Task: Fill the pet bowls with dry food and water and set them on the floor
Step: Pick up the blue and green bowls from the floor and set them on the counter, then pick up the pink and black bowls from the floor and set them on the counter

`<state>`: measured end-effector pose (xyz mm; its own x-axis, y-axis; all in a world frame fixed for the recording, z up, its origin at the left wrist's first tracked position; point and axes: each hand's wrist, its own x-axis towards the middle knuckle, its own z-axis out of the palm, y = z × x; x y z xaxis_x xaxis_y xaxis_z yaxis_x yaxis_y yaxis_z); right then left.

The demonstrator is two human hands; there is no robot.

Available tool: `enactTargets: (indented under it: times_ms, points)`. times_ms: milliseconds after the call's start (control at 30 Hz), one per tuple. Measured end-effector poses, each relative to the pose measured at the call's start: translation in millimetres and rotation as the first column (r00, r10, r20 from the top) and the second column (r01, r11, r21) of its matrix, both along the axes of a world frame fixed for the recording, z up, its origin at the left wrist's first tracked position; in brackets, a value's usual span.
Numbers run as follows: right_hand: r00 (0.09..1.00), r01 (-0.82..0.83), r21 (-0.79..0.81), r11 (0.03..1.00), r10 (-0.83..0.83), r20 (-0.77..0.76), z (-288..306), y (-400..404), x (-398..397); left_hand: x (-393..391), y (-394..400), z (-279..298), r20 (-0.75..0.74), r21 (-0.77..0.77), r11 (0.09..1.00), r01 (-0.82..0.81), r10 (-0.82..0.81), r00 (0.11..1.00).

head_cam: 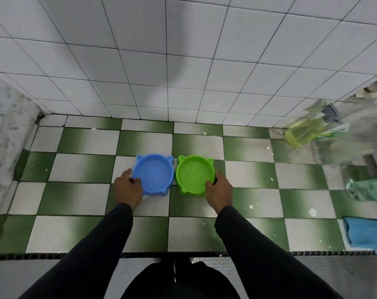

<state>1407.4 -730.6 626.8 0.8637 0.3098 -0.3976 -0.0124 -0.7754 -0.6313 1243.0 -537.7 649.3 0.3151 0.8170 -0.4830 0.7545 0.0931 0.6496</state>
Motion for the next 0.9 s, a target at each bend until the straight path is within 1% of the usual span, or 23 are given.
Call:
enactTargets:
  times_ms: [100, 200, 367, 467, 567, 667, 767, 900]
  points:
    - [0.998, -0.051, -0.049, 0.998, 0.049, -0.042, 5.3, -1.8, 1.6, -2.4, 1.1, 3.3, -0.029, -0.016, 1.000, 0.004, -0.005, 1.000]
    - [0.993, -0.115, -0.100, 0.988, 0.110, -0.052, 13.5, -2.3, 3.3, -4.1, 0.6, 9.8, -0.048, -0.045, 0.999, 0.006, -0.008, 0.999]
    - [0.951, -0.309, -0.175, 0.935, 0.309, -0.030, 39.1, -1.6, 3.9, -10.5, -1.1, 22.9, -0.093, -0.006, 0.995, 0.097, -0.097, 0.991]
    - [0.886, -0.442, -0.255, 0.860, 0.463, 0.025, 56.4, 0.0, 4.5, -18.4, -2.9, 32.0, -0.111, 0.027, 0.987, 0.155, -0.152, 0.982]
    - [0.809, -0.535, -0.323, 0.780, 0.583, 0.068, 70.2, 3.3, 4.4, -31.1, -2.4, 43.8, -0.181, 0.054, 0.976, 0.212, -0.199, 0.963]
    - [0.750, -0.585, -0.355, 0.729, 0.653, 0.104, 81.9, 10.8, 1.0, -47.5, -4.2, 59.2, -0.248, 0.139, 0.955, 0.262, -0.223, 0.943]
    - [0.691, -0.628, -0.364, 0.688, 0.708, 0.147, 92.1, 20.5, -4.7, -65.0, -10.8, 73.9, -0.243, 0.201, 0.944, 0.263, -0.212, 0.946]
    - [0.631, -0.674, -0.341, 0.655, 0.751, 0.194, 109.8, 38.6, -22.0, -97.7, -15.0, 88.2, -0.299, 0.299, 0.910, 0.288, -0.197, 0.934]
